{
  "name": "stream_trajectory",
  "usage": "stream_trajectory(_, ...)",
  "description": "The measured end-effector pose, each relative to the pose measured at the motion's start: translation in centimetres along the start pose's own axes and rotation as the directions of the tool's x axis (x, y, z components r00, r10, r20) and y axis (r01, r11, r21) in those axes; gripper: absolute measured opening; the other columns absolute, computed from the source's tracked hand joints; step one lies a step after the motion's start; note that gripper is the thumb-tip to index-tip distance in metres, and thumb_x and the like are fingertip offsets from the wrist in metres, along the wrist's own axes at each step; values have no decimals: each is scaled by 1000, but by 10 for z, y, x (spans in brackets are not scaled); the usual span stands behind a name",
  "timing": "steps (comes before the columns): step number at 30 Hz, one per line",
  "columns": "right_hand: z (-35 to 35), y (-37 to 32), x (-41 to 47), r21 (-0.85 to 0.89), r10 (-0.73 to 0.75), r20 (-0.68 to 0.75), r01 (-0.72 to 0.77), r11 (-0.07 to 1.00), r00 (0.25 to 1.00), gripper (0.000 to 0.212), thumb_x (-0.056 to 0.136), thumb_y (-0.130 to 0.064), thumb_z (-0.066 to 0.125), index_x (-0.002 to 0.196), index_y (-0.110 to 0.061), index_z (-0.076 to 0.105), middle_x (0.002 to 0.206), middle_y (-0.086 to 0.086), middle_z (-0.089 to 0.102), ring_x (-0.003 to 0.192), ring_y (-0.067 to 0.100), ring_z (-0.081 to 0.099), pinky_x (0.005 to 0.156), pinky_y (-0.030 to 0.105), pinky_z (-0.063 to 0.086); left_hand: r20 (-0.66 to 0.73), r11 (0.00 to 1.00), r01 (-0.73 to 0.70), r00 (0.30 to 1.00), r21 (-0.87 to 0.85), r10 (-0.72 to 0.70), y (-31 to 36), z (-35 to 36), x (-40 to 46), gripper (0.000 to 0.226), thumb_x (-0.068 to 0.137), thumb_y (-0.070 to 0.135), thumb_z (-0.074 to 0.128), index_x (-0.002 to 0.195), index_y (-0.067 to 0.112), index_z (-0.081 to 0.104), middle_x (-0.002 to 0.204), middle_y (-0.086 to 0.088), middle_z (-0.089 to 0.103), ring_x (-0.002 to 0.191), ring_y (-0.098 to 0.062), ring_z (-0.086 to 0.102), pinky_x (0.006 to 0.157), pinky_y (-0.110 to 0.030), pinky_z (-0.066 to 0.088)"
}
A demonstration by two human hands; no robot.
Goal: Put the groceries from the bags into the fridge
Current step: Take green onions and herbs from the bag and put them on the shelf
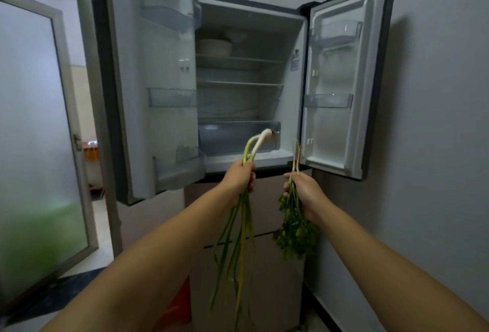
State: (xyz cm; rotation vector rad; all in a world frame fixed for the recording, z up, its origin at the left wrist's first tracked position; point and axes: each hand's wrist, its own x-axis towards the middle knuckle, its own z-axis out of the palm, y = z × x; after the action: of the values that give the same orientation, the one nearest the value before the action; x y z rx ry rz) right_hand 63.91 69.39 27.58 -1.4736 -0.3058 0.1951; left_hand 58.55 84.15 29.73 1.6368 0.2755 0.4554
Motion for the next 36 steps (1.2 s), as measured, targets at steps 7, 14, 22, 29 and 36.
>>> stream_trajectory(7,-3,-3,137,14,-34,40,33,999,999,23,99,-16,36,111,-7,53,73,6,50,61,16,48,57,26,41,-77,959,-231,966,163,245,29,19,147,23,102,27,30,102,11,47,76,-2,44,64,-15,41,55,-27,40)
stream_trajectory(14,1,-28,306,-7,-168,128,171,985,977,23,101,-18,33,110,-8,52,73,5,51,60,16,49,55,26,42,-68,722,-489,804,490,591,60,46,294,21,102,29,32,96,14,46,75,-1,49,65,-17,47,63,-36,41)
stream_trajectory(22,10,-82,510,-253,-285,117,306,918,951,29,102,-24,29,110,-9,52,76,3,53,62,16,49,63,29,43,122,24,-214,646,977,754,72,46,454,23,100,32,35,108,13,46,104,-11,62,89,-39,61,63,-41,41)
stream_trajectory(29,38,-68,636,-460,-330,90,333,823,940,33,100,-26,29,111,-6,54,97,16,61,85,31,58,81,41,48,345,-406,-105,738,908,579,40,16,568,23,96,19,38,118,14,43,110,-9,56,98,-33,59,59,-37,35)
stream_trajectory(36,59,-63,739,-581,-303,61,281,764,951,36,101,-23,32,116,-1,55,103,19,59,93,31,55,79,33,39,478,-533,-202,754,822,452,31,-8,702,22,96,19,39,118,14,42,110,-11,58,99,-33,61,61,-37,37)
